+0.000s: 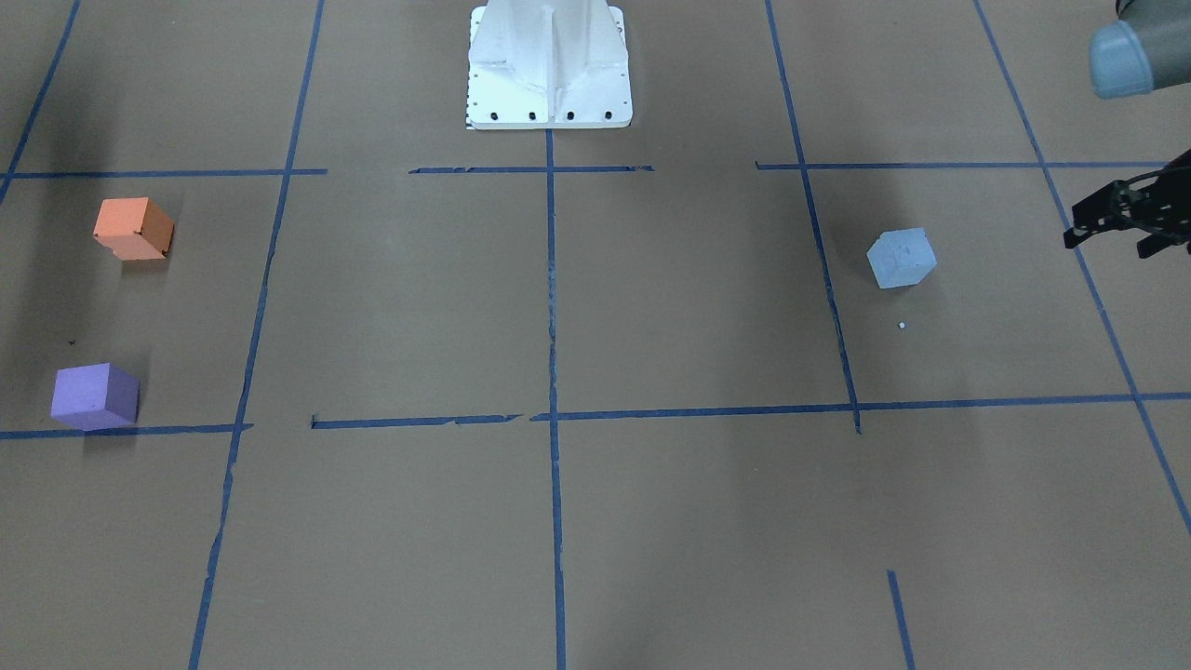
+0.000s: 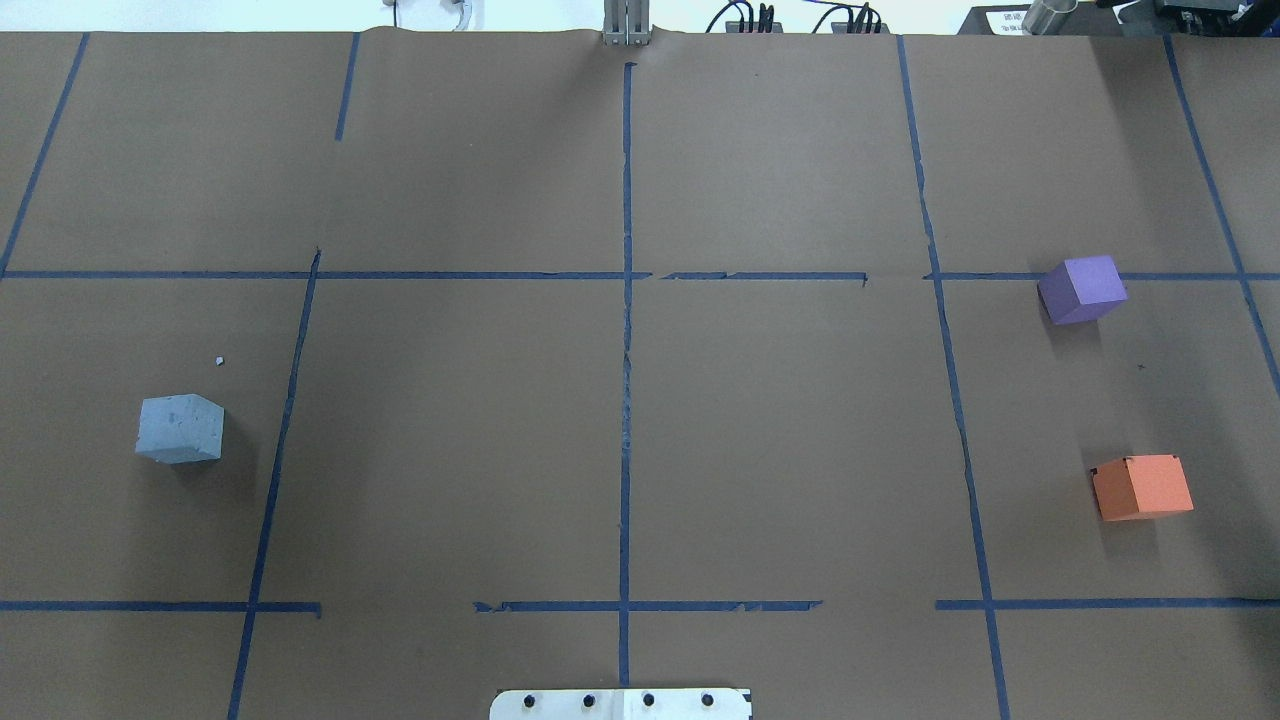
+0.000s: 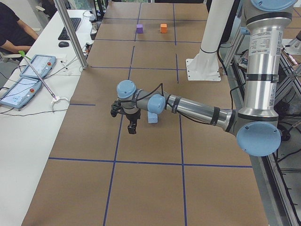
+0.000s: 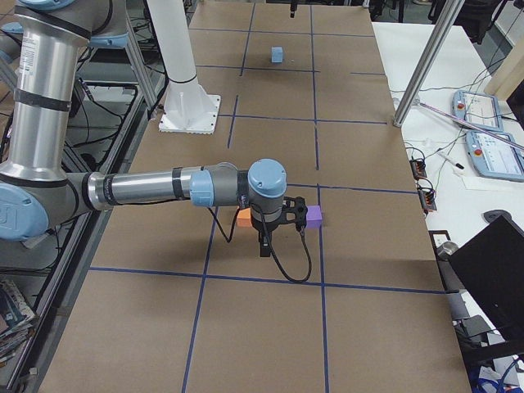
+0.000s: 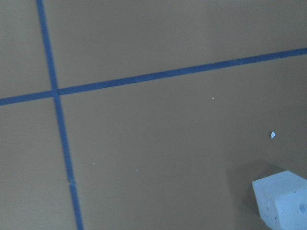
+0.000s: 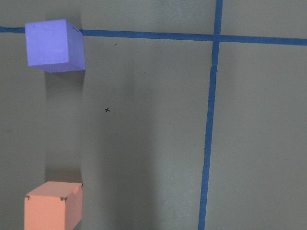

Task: Place blue block between orange and purple blocks
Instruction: 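Reach the left gripper down to the light blue cube and grasp it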

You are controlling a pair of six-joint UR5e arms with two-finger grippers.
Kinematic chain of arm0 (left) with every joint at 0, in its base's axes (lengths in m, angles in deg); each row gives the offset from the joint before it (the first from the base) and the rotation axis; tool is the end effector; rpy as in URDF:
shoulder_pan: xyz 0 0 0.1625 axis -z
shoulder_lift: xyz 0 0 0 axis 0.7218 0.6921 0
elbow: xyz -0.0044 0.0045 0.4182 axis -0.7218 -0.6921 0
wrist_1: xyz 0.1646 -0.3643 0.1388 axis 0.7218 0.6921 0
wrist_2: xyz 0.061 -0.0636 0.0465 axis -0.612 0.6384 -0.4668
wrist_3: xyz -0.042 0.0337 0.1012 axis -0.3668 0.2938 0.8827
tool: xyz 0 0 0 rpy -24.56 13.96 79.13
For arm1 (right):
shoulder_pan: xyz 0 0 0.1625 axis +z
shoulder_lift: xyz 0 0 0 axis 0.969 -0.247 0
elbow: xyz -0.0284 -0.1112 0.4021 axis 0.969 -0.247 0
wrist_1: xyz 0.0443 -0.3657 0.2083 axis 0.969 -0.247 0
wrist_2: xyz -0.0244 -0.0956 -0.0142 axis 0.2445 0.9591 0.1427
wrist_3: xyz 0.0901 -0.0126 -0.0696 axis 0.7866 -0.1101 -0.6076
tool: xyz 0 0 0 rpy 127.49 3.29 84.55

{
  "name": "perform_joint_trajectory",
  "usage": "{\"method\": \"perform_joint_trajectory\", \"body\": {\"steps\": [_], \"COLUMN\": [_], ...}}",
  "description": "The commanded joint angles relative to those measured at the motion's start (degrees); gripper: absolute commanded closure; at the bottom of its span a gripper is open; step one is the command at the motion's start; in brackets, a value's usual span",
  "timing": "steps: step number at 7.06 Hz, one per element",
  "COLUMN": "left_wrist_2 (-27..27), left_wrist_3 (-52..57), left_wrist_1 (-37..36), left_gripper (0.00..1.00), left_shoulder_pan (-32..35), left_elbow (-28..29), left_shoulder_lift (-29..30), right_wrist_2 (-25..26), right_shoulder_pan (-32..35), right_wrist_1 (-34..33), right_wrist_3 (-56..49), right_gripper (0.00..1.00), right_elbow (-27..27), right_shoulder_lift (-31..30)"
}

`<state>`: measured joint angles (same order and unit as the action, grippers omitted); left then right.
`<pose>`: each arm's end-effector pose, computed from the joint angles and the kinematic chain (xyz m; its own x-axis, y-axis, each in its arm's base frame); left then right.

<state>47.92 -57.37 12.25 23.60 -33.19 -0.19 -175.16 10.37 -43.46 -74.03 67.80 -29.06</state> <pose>0.1240 -0.4910 0.5401 0.6745 0.1128 -0.7296 -0.1066 0.9928 0.0549 0.0210 -0.4098 0.5888 0.6751 -0.0654 0.7348 0.0510 0.9978 0.0419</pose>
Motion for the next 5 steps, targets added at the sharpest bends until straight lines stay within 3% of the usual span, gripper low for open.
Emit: {"method": "perform_joint_trajectory", "body": {"steps": [1,2,5], "left_wrist_2": [-2.29,-5.69,-7.56], "left_wrist_3": [-25.29,-31.15,-41.92], "left_wrist_1": [10.71,15.45,21.38], "left_gripper": [0.00,0.00,0.00], "left_shoulder_pan": [-12.61,-15.72,-24.51], "left_elbow": [-0.04,-0.04,0.30], "left_shoulder_lift": [-1.23,-2.19,-2.64], "right_wrist_2": [0.00,0.00,0.09], "right_shoulder_pan": [-0.11,-0.11,-0.28], "right_wrist_1": [-0.02,-0.02,-0.02], "right_wrist_3": [-0.07,-0.07,-0.15], "right_gripper": [0.00,0.00,0.00], "right_elbow": [-0.14,-0.15,-0.32], "right_shoulder_lift": [-0.05,-0.05,0.03]}}
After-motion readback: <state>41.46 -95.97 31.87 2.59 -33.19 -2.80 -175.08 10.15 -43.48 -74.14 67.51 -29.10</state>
